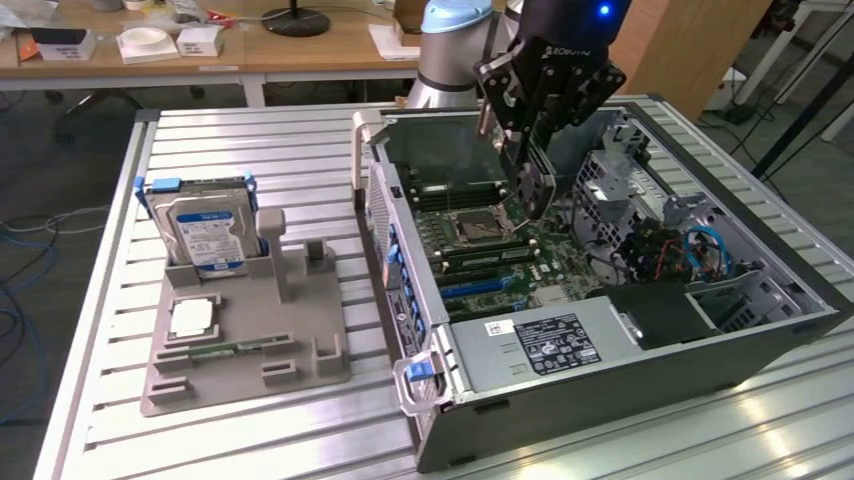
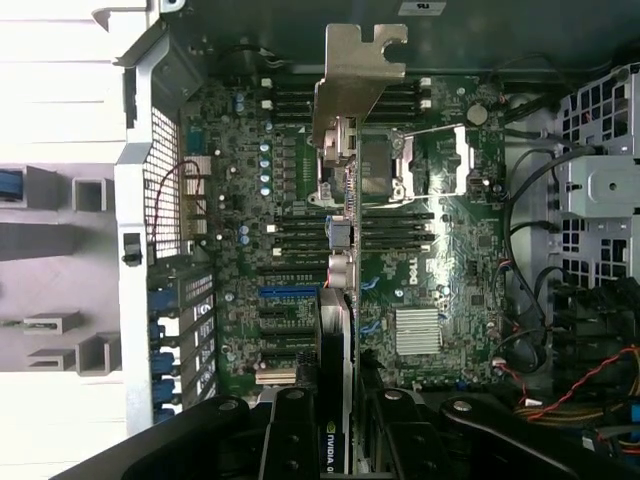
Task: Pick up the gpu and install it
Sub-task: 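Insert the gpu into the slot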
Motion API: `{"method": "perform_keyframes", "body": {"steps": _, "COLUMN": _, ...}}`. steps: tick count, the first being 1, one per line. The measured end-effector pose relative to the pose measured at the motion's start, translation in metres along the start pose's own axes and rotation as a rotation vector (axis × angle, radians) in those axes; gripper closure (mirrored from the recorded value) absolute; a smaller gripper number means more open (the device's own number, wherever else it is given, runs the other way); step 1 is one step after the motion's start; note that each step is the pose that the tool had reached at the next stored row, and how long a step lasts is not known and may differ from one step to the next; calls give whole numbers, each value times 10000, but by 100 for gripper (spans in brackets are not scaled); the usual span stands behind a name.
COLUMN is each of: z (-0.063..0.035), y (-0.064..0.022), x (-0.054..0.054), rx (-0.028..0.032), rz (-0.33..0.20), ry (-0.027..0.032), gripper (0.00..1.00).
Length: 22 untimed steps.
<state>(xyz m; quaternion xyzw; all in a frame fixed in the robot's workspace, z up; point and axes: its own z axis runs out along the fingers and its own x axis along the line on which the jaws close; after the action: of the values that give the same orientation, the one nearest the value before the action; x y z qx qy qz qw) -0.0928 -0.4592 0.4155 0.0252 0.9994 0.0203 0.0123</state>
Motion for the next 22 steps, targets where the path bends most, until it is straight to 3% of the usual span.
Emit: {"method": "perform_keyframes", "body": {"steps": 22, "z": 1, "y": 0, "x": 0, "rx": -18, "rz": -782, "ry": 32, "gripper": 74}}
